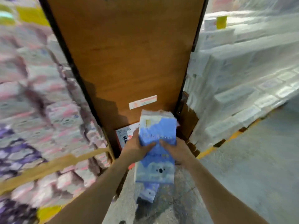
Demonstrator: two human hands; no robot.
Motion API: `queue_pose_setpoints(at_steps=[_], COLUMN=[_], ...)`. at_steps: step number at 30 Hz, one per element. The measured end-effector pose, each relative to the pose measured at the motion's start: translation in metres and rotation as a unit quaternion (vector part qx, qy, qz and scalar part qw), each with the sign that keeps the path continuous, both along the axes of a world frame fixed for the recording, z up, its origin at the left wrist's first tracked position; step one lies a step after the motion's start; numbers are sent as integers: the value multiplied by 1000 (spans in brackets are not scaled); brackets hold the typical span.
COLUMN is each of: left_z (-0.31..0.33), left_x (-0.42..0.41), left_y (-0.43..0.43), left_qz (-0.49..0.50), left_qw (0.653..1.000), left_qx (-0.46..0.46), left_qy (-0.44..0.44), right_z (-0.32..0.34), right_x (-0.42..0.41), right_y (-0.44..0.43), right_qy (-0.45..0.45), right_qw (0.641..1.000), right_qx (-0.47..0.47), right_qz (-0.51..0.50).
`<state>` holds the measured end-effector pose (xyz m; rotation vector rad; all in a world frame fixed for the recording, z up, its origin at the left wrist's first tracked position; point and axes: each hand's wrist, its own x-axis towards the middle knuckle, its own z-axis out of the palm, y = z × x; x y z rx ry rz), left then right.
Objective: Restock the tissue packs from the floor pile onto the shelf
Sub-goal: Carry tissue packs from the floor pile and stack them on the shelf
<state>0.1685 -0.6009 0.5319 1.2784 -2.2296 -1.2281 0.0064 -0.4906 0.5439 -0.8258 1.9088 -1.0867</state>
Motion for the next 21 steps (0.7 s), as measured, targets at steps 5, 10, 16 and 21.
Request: queue_pose_setpoints(at_steps=[5,10,16,21], left_z=[44,69,86,95], left_x=[37,97,228,367], left_y=[41,105,202,316], left_qz=[100,228,396,539], left_qw=[991,965,906,829], left_qx=[-52,-83,-99,-105], left_qy=[78,102,113,103], right_z=[52,79,95,101], right_x=[14,60,195,355], right_y=[6,18,47,107], right_qy=[12,11,6,3], right_qw=[992,972,923,858], right_qx=[-63,-83,-91,-92], right_qz=[113,218,374,506])
